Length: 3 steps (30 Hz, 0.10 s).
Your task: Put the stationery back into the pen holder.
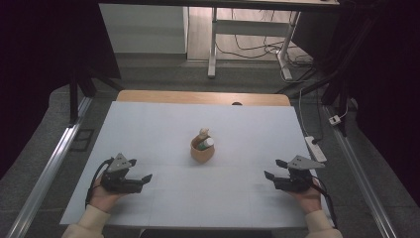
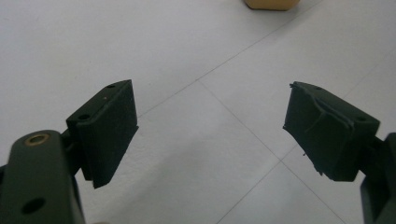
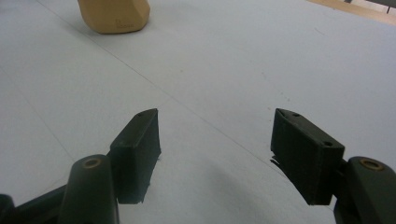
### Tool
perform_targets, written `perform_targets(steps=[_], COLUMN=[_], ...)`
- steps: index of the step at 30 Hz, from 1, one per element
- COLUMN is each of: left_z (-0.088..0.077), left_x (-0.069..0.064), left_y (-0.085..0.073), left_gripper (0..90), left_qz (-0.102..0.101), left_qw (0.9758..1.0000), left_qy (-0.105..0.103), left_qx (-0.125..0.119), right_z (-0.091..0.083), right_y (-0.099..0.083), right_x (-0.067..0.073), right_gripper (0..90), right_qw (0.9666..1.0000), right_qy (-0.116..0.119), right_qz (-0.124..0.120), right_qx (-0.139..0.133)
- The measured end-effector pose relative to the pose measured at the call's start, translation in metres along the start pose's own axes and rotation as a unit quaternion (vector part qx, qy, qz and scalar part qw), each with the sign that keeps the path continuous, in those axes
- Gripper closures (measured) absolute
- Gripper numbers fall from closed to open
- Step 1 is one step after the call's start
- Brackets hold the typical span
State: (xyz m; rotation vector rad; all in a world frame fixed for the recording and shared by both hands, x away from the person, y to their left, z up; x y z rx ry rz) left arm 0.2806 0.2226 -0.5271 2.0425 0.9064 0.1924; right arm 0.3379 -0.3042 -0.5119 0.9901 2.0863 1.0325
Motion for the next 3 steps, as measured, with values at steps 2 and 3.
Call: perform_targets(steps=[2,3], left_z=[-0.0001,0.0001], left_x=[0.0012,0.0017], left_y=[0.0002,0.0003], left_gripper=[16.9,16.8], left_qz=[0.0,-0.001], left_qw=[1.0,1.0], left_qy=[0.0,0.0], left_qx=[0.0,0.0], right_z=[-0.0005,-0.0008], right_y=[-0.0001,-0.0001], right_x=[0.0004,0.0008], right_gripper=[32.6,32.5], right_qw=[1.0,1.0], right_qy=[0.0,0.0], right_qz=[-0.001,-0.002], right_qx=[-0.001,-0.003])
Point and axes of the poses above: each handheld gripper's, and its own axes: z roughly forward along the jaws, y roughly out of its top, x roughly to its left, the point moved 2 cm from there along z, roughly forward along the jaws, and after that the axes turned 14 degrees about -y, right-handed, at the moved point
